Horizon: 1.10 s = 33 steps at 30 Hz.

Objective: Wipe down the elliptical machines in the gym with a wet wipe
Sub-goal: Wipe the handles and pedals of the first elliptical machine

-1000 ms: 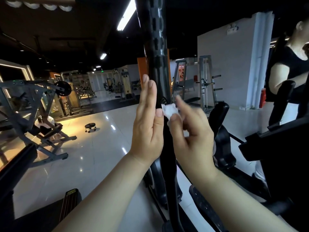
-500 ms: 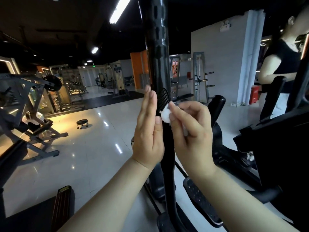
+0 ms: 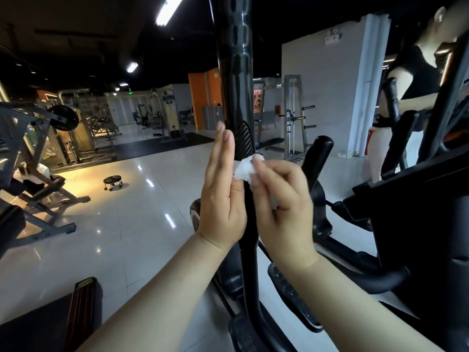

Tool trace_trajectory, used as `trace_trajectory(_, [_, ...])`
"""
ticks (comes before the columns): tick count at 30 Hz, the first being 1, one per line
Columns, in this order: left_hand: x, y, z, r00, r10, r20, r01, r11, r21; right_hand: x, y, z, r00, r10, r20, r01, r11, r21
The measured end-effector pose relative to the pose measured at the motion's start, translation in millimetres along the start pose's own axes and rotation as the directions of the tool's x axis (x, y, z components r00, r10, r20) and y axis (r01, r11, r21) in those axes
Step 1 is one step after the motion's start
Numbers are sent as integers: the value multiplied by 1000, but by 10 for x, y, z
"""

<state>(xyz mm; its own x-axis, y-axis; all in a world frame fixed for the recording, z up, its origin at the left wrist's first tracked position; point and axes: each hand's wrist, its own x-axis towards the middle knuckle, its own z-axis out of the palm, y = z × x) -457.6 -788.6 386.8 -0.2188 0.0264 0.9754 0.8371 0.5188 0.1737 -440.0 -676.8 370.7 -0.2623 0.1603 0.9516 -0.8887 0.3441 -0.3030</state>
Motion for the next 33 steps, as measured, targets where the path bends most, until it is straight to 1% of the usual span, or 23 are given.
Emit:
trace_trajectory(2, [-35,2,-4,1000,-4,8,4,1000,11,-206,66,-6,996,-58,74,59,998,-14])
trace_trajectory(5, [-115,-5,-14,1000,-15,26,14,1000,20,-480,151,-75,993,-30,117,35,998,-42])
trace_trajectory(7, [-157,-18,-28,999,-21,40,21,1000,10,-447,127,-84,995,6,98,-1,999,-52])
trace_trajectory(10, [-167,-2,-49,998,-36,52,38,998,-48,-251,56,-34,998,-13,54,18,996,-83])
trace_trajectory(14, [-202,-11,-54,999,-11,45,12,1000,-8,-373,112,-36,995,-34,90,40,996,-75])
trace_trajectory(17, [-273,-38,-50,998,-18,67,16,1000,24,-637,193,-102,991,-4,132,18,994,-107])
trace_trajectory(18, [-299,-30,-44,998,-25,66,23,999,29,-670,187,-121,991,25,129,-11,994,-105])
trace_trajectory(21, [-349,-26,-31,997,-43,60,44,999,-5,-518,83,-125,991,126,36,-122,989,-86])
trace_trajectory(23, [-359,-30,-27,997,-40,65,43,998,-38,-370,14,-85,995,97,-9,-98,992,-78])
trace_trajectory(26, [-367,-34,-41,998,-25,59,27,999,-32,-434,54,-40,998,30,58,-25,996,-81])
trace_trajectory(30, [-451,-41,-52,996,-36,81,37,999,-7,-840,196,-129,986,26,162,-6,992,-127])
trace_trajectory(31, [-489,-48,-49,995,-40,88,40,999,-2,-874,187,-149,986,44,158,-24,992,-124])
trace_trajectory(33, [-564,-65,-48,993,-54,100,56,998,-11,-801,137,-149,991,96,95,-86,991,-107])
